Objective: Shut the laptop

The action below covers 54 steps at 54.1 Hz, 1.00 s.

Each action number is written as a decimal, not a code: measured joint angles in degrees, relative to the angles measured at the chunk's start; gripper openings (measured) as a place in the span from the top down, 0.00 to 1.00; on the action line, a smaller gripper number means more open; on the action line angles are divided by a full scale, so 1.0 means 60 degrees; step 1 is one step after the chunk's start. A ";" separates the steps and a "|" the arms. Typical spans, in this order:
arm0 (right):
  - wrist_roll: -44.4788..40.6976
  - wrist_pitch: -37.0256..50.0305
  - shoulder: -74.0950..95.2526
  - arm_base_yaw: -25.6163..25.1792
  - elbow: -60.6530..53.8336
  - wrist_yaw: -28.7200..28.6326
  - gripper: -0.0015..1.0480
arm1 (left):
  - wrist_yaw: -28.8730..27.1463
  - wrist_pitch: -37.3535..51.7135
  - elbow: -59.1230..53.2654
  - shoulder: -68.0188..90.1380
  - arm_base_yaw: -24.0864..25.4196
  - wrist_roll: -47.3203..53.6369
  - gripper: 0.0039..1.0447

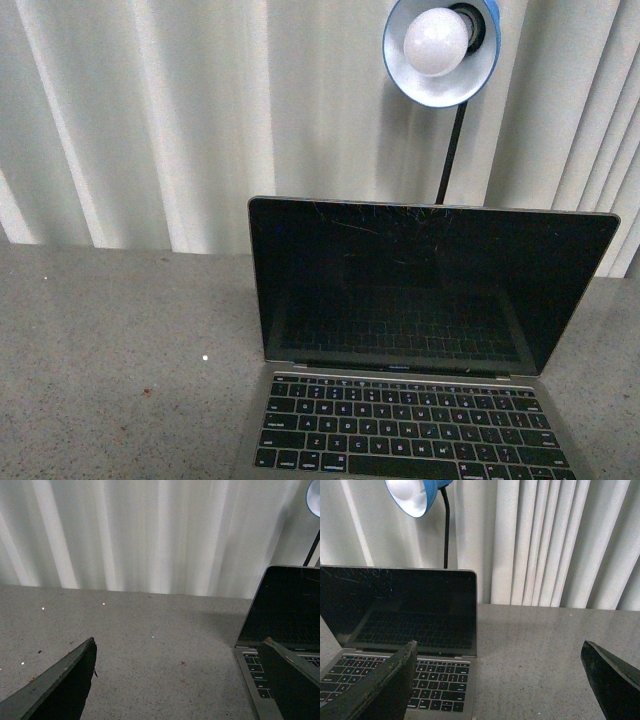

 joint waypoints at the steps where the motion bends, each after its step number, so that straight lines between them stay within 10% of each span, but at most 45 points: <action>1: 0.0000 0.0000 0.0000 0.0000 0.0000 0.0004 0.07 | 0.0000 0.0000 0.0000 0.0000 0.0000 0.0000 0.06; 40: 0.0000 0.0000 0.0000 0.0000 0.0000 0.0004 0.07 | -0.0015 -0.0004 0.0004 0.0000 0.0000 -0.0004 0.06; 47: 0.0087 0.0590 0.0466 0.0586 0.0004 0.0991 0.07 | -0.3570 -0.2208 0.0721 0.1585 -0.0998 -0.1344 0.06; 54: 0.0022 0.2036 0.1708 0.0648 0.0000 0.0747 0.07 | -0.3730 -0.1639 0.0750 0.2353 -0.0798 -0.1781 0.06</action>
